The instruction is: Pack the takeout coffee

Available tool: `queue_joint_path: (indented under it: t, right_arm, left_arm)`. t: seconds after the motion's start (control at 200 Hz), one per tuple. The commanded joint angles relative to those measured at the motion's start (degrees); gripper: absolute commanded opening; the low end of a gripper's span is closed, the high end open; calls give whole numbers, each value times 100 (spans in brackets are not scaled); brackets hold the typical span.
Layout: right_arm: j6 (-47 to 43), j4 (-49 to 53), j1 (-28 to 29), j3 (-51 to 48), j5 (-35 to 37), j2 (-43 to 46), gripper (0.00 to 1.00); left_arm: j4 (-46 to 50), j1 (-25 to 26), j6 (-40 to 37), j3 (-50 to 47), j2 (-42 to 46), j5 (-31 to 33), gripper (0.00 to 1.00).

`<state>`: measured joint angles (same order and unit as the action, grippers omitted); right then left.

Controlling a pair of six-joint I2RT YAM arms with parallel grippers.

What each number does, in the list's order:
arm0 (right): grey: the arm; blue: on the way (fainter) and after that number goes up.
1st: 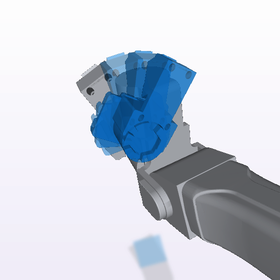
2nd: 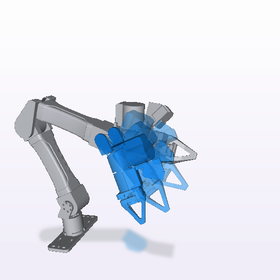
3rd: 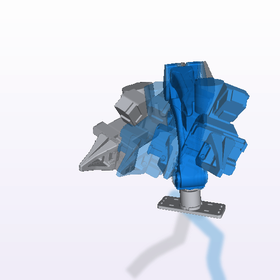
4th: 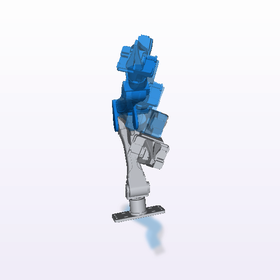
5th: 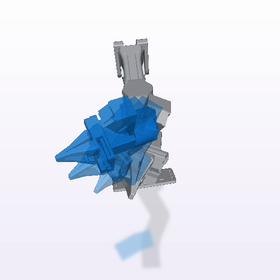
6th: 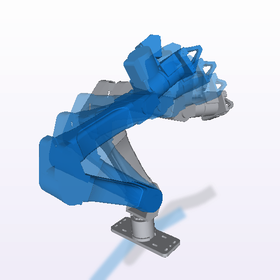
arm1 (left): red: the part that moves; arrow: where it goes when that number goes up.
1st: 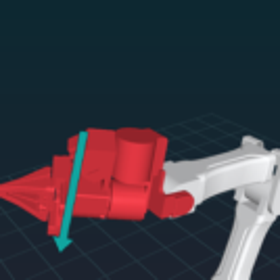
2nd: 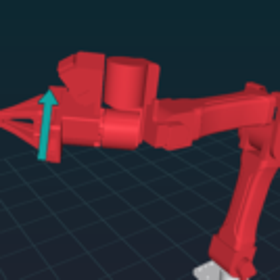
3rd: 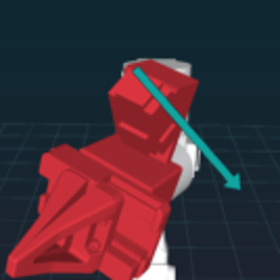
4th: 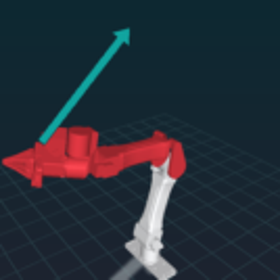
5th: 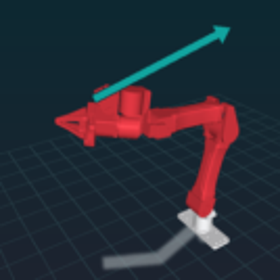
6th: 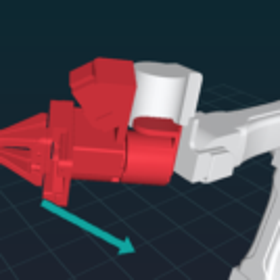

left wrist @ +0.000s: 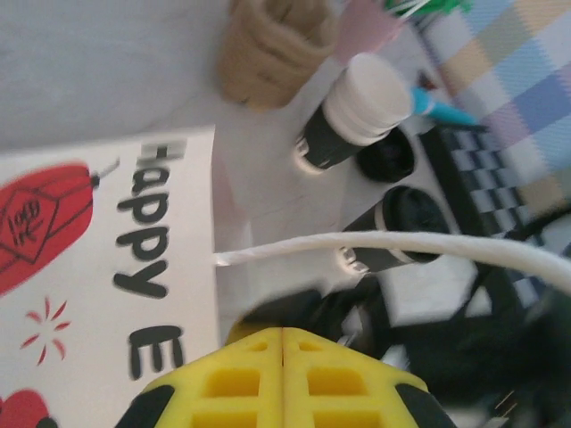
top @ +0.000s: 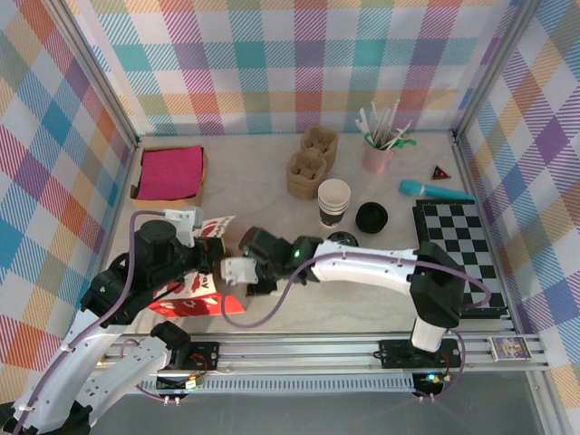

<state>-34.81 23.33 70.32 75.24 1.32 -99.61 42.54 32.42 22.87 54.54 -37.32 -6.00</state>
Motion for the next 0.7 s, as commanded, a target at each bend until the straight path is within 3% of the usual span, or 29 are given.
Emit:
queue_joint_path:
  t: [0.0, 0.27, 0.695]
  right_arm:
    - [-176, -918, 298, -283, 54, 42, 56]
    - [-536, -1817, 445, -748, 597, 400, 56]
    - [-1057, -1697, 666, -1134, 1167, 1137, 56]
  left_arm:
    - [-711, 35, -23, 179, 73, -384, 0]
    - [-84, 36, -301, 329, 269, -505, 0]
    - [231, 34, -462, 119, 330, -609, 0]
